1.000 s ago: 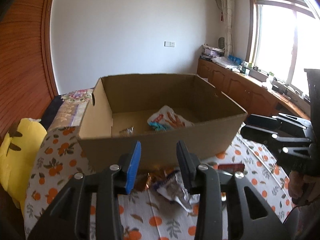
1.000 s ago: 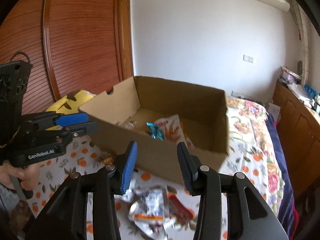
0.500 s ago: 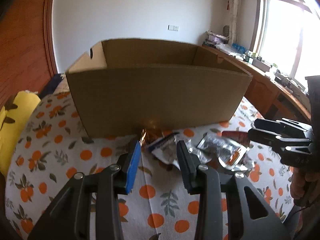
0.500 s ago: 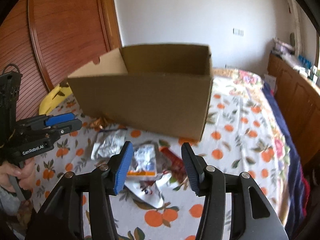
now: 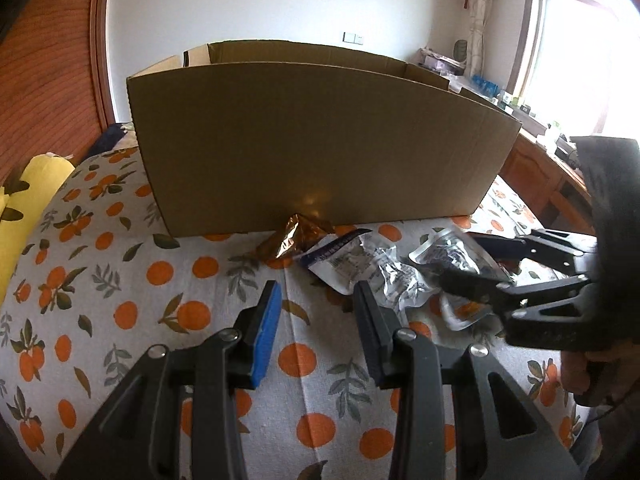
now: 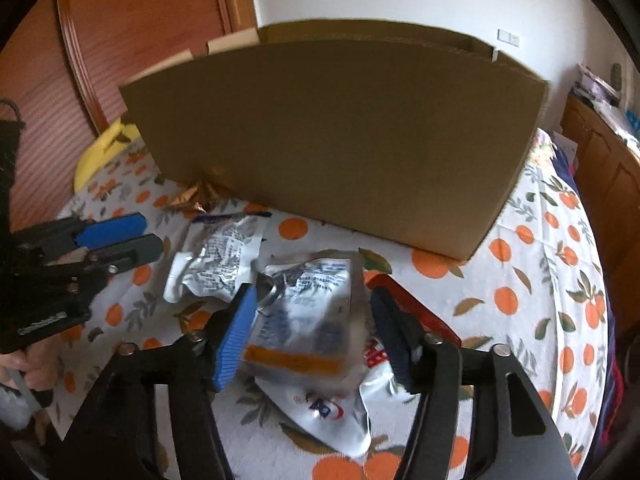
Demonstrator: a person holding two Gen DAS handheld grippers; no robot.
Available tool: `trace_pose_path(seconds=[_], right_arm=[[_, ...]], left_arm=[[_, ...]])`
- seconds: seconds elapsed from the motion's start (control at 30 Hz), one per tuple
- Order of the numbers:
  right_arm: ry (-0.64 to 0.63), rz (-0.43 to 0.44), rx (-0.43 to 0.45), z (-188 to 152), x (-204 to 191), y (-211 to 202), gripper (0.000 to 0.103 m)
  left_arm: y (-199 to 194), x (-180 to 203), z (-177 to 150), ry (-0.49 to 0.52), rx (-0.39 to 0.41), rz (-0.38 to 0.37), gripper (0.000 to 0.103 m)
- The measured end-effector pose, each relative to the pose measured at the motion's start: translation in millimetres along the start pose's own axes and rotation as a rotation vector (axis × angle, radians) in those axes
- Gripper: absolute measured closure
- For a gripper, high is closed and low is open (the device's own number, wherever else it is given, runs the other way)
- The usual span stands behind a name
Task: Organize snacks
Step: 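Move both tools back to the silver sachets on the bedspread, then grasp a silver sachet with the left tool while the right tool grasps another sachet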
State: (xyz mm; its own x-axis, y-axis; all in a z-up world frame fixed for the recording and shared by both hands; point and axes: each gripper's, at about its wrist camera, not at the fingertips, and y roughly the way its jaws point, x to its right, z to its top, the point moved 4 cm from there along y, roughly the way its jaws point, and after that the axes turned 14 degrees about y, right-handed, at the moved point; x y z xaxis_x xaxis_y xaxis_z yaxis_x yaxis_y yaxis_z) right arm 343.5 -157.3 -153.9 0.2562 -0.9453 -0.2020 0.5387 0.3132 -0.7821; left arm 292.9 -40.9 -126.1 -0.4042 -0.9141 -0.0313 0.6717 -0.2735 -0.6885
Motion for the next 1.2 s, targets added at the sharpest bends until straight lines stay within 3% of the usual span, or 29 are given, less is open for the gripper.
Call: trace_pose_path(seconds=[0.3,0.4,0.43,0.57,0.8,1.0,1.2], right_arm=[[-0.025,-0.003,-0.004,-2.7,0.8,5.3,0.032],[-0.017,-0.014,0.007,-2.2,2.3,4.6,0.046],[-0.004,-0.021,0.014,-1.6,4.8,3.9,0.055],[0.023,-0.005,0.02,-0.3,7.8,4.4,0.068],[0.067,0.052,0.027,1.5,15.8,0.2,0.074],[0.095,0.088,0.036,2.7,22.6,-5.2,0.077],[0.131,0.11,0.042,3.4,35.3,-11.6,0.078]], left_arm=[[7.1,1.2,5.0,-0.05,-0.016,-0.032,0.062],[11.8,4.0,8.6,-0.067,-0.027,-0.047,0.061],[13.9,5.2,10.1,-0.075,-0.031,-0.049,0.061],[22.1,7.6,15.9,-0.089,-0.046,-0.054,0.059],[34.4,14.1,22.8,-0.109,-0.073,-0.05,0.057],[46.8,24.4,29.9,-0.1,-0.108,-0.024,0.049],[59.1,41.1,37.0,-0.013,-0.132,0.046,0.044]])
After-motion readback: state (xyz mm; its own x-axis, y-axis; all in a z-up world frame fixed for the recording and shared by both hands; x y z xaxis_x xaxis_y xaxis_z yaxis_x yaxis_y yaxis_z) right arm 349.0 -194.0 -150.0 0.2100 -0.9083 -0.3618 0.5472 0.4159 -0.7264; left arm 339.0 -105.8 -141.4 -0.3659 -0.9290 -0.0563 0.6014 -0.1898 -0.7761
